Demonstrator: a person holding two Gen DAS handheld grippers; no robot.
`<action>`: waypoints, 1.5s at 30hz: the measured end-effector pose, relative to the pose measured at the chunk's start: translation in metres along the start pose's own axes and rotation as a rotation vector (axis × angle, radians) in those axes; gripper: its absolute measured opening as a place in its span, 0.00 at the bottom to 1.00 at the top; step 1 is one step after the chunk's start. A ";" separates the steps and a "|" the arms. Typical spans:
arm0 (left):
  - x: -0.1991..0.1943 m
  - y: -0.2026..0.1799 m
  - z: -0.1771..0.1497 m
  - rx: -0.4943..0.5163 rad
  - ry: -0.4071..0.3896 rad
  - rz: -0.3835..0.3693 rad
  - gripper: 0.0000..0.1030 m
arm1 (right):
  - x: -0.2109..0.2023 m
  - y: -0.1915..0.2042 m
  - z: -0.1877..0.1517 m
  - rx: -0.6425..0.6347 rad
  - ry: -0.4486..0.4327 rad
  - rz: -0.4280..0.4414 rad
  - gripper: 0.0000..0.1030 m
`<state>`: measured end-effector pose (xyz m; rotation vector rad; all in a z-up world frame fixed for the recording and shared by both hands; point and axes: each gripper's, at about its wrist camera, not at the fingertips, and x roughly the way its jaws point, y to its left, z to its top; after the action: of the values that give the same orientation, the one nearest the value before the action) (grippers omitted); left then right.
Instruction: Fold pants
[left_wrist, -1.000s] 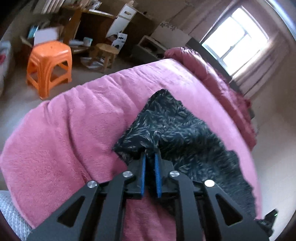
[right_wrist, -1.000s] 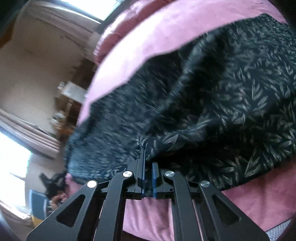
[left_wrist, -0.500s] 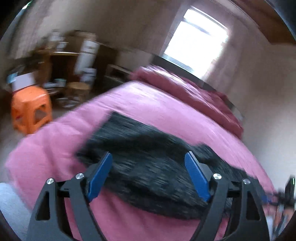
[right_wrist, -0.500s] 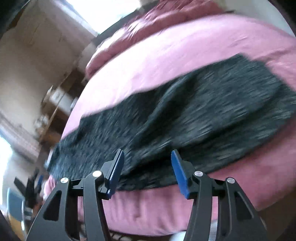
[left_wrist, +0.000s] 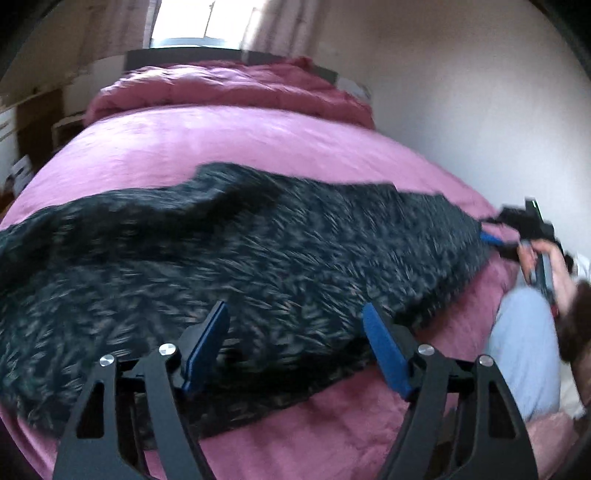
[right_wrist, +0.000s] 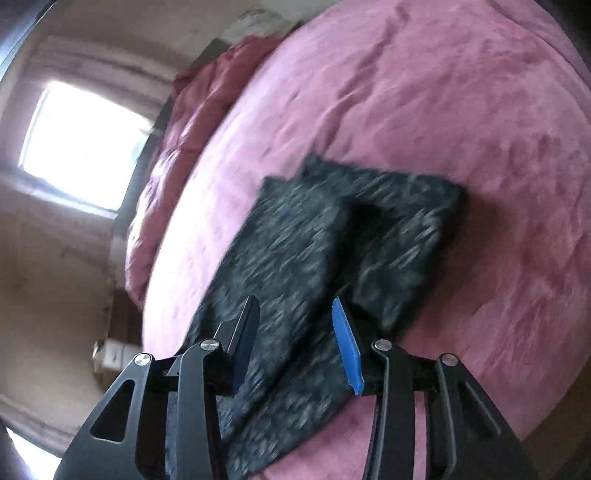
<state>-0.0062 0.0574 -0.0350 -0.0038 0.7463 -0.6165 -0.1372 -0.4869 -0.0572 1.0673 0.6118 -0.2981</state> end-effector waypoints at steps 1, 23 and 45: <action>0.003 -0.004 -0.001 0.021 0.014 -0.004 0.68 | 0.003 -0.003 0.002 0.014 -0.005 0.005 0.37; -0.005 -0.028 -0.015 0.208 0.035 -0.048 0.02 | -0.036 0.008 0.025 -0.097 -0.079 -0.014 0.04; -0.034 0.039 0.018 -0.102 -0.084 0.035 0.67 | -0.044 0.101 -0.038 -0.420 -0.208 -0.029 0.21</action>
<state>0.0060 0.1037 -0.0088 -0.1096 0.6944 -0.5411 -0.1331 -0.4095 0.0292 0.6151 0.4755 -0.2859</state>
